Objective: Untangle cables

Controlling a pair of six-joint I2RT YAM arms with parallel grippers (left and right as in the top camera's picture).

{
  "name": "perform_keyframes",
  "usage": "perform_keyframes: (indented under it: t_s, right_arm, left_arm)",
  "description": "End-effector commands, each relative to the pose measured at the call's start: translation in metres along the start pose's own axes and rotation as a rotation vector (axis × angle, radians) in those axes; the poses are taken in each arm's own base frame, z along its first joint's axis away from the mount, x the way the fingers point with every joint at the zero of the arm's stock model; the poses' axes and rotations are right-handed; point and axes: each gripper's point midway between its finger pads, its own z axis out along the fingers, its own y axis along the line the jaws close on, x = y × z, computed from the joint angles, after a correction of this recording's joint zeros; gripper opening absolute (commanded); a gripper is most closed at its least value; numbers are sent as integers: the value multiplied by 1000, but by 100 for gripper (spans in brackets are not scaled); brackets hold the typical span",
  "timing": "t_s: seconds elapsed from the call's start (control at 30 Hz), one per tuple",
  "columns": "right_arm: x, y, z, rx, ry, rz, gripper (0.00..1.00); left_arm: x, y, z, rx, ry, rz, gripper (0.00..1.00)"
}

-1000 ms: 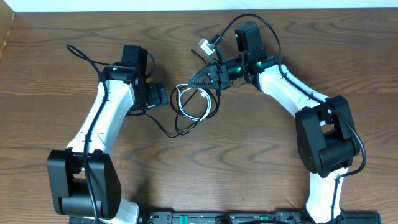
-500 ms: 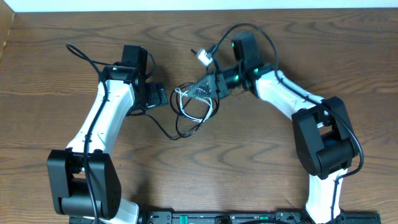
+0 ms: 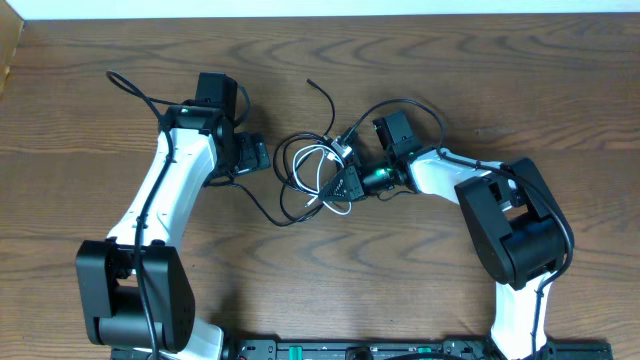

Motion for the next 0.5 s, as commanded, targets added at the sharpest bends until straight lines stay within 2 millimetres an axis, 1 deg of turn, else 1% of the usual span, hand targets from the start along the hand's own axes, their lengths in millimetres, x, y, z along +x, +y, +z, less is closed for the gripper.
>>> perform_keyframes:
  t_s: [0.0,0.07,0.13,0.17,0.3,0.47]
  right_arm:
    - [0,8,-1,-5,-2,-7,1]
    - [-1,9,-1,-9,-5,-15,2]
    - [-2,9,-1,-9,-8,-21,8]
    - [-1,9,-1,-10,-7,-24,16]
    - [-1,10,-1,-17,-5,-42,24]
    - [2,9,5,-45,10,-52,25]
  left_arm:
    - [3,3,3,-17,10,-2,98]
    - [3,3,3,-17,10,-2,98]
    - [3,3,3,-17,10,-2,98]
    - [3,3,3,-17,10,-2,98]
    - [3,3,3,-17,10,-1,98]
    - [3,3,3,-17,10,-2,98]
